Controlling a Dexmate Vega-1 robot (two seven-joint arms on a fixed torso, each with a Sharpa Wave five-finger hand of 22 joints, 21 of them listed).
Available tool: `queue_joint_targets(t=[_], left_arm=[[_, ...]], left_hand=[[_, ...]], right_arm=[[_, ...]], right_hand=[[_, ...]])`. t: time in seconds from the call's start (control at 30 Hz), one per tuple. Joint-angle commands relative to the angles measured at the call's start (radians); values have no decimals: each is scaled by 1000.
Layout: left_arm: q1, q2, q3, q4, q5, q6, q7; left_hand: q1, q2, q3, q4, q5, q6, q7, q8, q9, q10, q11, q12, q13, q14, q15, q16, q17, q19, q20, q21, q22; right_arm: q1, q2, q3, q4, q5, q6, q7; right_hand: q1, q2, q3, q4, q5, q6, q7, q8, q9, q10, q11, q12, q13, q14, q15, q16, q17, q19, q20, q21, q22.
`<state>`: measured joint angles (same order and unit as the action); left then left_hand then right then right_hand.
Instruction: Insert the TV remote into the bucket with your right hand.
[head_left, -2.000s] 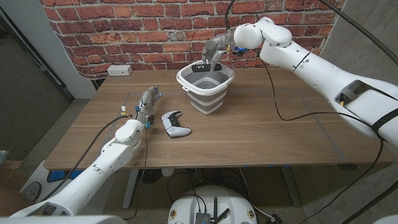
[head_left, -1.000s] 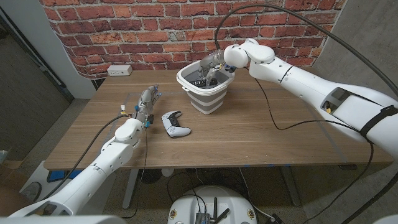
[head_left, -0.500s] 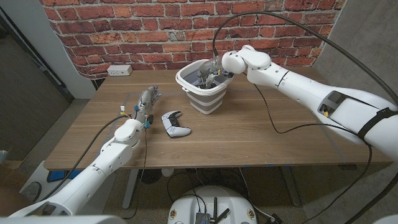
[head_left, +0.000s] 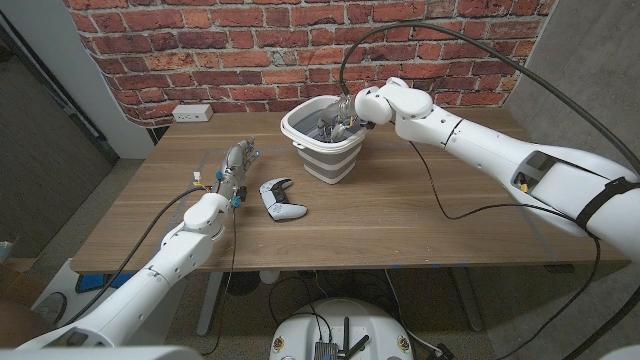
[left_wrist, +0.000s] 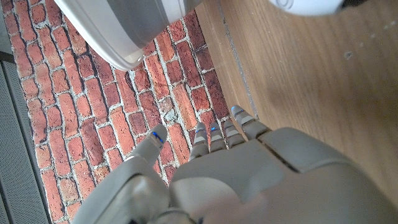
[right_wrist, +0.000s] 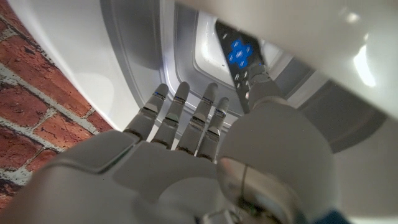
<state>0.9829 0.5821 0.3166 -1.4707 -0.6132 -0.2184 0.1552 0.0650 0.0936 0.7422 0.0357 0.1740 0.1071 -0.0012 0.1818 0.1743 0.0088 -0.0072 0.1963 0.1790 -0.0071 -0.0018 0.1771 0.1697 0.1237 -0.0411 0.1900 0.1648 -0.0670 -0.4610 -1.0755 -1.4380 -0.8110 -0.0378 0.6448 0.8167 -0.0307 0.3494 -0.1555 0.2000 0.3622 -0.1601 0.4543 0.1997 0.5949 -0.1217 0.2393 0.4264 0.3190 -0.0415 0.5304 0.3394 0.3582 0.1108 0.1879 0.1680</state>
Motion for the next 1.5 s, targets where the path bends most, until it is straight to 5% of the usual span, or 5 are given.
queue_joint_targets(t=[0.03,0.2,1.5], left_arm=[[6,0,2,-4,-4,2,0],[5,0,3,-4,-4,3,-2],[-36,4,0,38,-14,-14,-51]], left_hand=[[6,88,2,-1,0,15,-1,6,6,1,-1,2,4,1,1,3,2,4,-34,2,6],[6,88,2,0,0,15,0,6,6,1,-2,2,4,1,1,3,2,4,-34,2,6],[10,88,-1,-5,0,11,-1,3,6,0,-2,1,4,-1,-1,2,1,4,-33,2,6]], right_arm=[[-1,-8,-5,-49,-18,-28,78],[-4,-14,5,-67,-15,-37,94],[-34,-116,177,-282,136,-140,159]], right_hand=[[-14,-16,-14,5,-13,-98,24,-55,0,-97,36,-26,-1,-59,-25,-30,3,-11,28,-3,1],[-41,-22,-25,12,-21,-163,41,-102,0,-185,70,-36,0,-115,21,-66,-1,-34,59,-5,1],[-102,1,-38,34,-22,-178,44,-136,-1,-243,99,-36,-13,-143,47,-89,1,-42,67,0,1]])
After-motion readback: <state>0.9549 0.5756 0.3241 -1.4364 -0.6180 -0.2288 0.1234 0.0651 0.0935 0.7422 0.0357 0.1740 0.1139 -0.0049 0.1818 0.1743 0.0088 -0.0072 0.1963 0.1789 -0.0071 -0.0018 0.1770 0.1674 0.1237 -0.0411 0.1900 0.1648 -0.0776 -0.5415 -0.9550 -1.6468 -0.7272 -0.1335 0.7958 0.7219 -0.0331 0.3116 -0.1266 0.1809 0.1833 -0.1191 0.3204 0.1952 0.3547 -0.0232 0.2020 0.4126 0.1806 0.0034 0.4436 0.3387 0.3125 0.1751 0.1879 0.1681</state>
